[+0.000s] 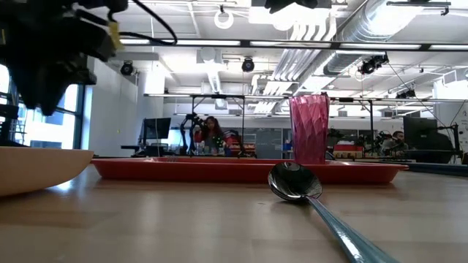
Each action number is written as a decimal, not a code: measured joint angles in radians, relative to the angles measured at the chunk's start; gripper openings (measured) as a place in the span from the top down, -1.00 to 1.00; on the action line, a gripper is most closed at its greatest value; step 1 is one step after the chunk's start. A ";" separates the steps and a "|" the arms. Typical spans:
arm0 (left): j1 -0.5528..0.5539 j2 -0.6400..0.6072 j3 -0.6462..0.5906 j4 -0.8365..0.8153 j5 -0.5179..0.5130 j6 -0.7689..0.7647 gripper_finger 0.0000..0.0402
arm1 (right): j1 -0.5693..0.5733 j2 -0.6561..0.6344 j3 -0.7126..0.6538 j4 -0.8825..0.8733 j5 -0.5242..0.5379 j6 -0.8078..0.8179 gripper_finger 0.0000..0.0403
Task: Pick and place plate/cup/fork/spoon on tray
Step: Put the plate on the tray to the right of the fork
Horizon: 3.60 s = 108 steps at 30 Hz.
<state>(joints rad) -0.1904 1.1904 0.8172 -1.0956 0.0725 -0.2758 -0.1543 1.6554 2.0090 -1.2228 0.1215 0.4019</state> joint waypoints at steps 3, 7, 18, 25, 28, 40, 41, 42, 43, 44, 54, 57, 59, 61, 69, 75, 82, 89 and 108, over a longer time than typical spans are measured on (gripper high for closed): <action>-0.052 0.000 -0.025 0.011 0.000 -0.031 0.35 | 0.000 0.000 0.000 0.000 0.000 -0.001 0.63; -0.109 0.000 -0.052 0.045 -0.001 -0.087 0.35 | 0.000 0.000 0.000 0.000 0.000 -0.017 0.63; -0.175 0.000 -0.127 0.092 -0.055 -0.216 0.35 | 0.000 0.000 0.000 0.000 -0.001 -0.017 0.63; -0.184 0.000 -0.175 0.171 -0.055 -0.247 0.35 | 0.000 0.000 0.000 0.000 -0.002 -0.017 0.63; -0.184 0.000 -0.197 0.176 -0.055 -0.269 0.35 | 0.000 0.000 0.000 0.000 -0.002 -0.018 0.63; -0.184 0.000 -0.213 0.220 -0.056 -0.265 0.35 | 0.000 0.000 0.000 0.000 -0.002 -0.029 0.63; -0.184 0.000 -0.213 0.229 -0.058 -0.265 0.35 | 0.000 0.000 0.000 0.000 -0.002 -0.029 0.63; -0.184 0.000 -0.213 0.239 -0.060 -0.265 0.35 | 0.000 0.001 0.000 0.000 -0.002 -0.029 0.63; -0.183 0.000 -0.213 0.244 -0.060 -0.264 0.35 | 0.000 0.001 0.000 0.000 -0.002 -0.029 0.63; -0.183 0.000 -0.213 0.246 -0.060 -0.265 0.35 | 0.000 0.001 0.000 0.000 -0.002 -0.029 0.63; -0.183 0.001 -0.279 0.322 -0.056 -0.338 0.35 | 0.000 0.001 0.000 0.000 -0.002 -0.043 0.63; -0.183 0.001 -0.279 0.332 -0.056 -0.342 0.35 | 0.000 0.001 0.000 0.000 -0.002 -0.044 0.63; -0.183 0.001 -0.279 0.332 -0.056 -0.341 0.38 | 0.000 0.001 0.000 0.000 -0.002 -0.044 0.63; -0.183 0.001 -0.279 0.332 -0.056 -0.340 0.46 | 0.000 0.001 0.000 0.000 -0.002 -0.044 0.63; -0.183 0.000 -0.278 0.335 -0.050 -0.344 0.94 | 0.000 0.001 0.000 0.000 -0.002 -0.044 0.63; -0.183 0.000 -0.278 0.339 -0.040 -0.390 0.95 | 0.000 0.001 0.000 0.000 -0.002 -0.047 0.63; -0.184 0.000 -0.276 0.374 0.026 -0.449 0.98 | 0.000 0.001 0.000 0.000 -0.001 -0.063 0.63; -0.184 0.001 -0.243 0.390 0.020 -0.457 0.99 | 0.000 0.001 0.000 0.000 -0.001 -0.067 0.63; 0.004 0.000 -0.054 0.416 -0.090 -0.536 0.99 | 0.000 0.001 0.000 0.016 -0.001 -0.070 0.63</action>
<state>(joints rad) -0.1860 1.1908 0.7629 -0.6796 -0.0171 -0.8115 -0.1543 1.6562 2.0090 -1.2072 0.1204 0.3317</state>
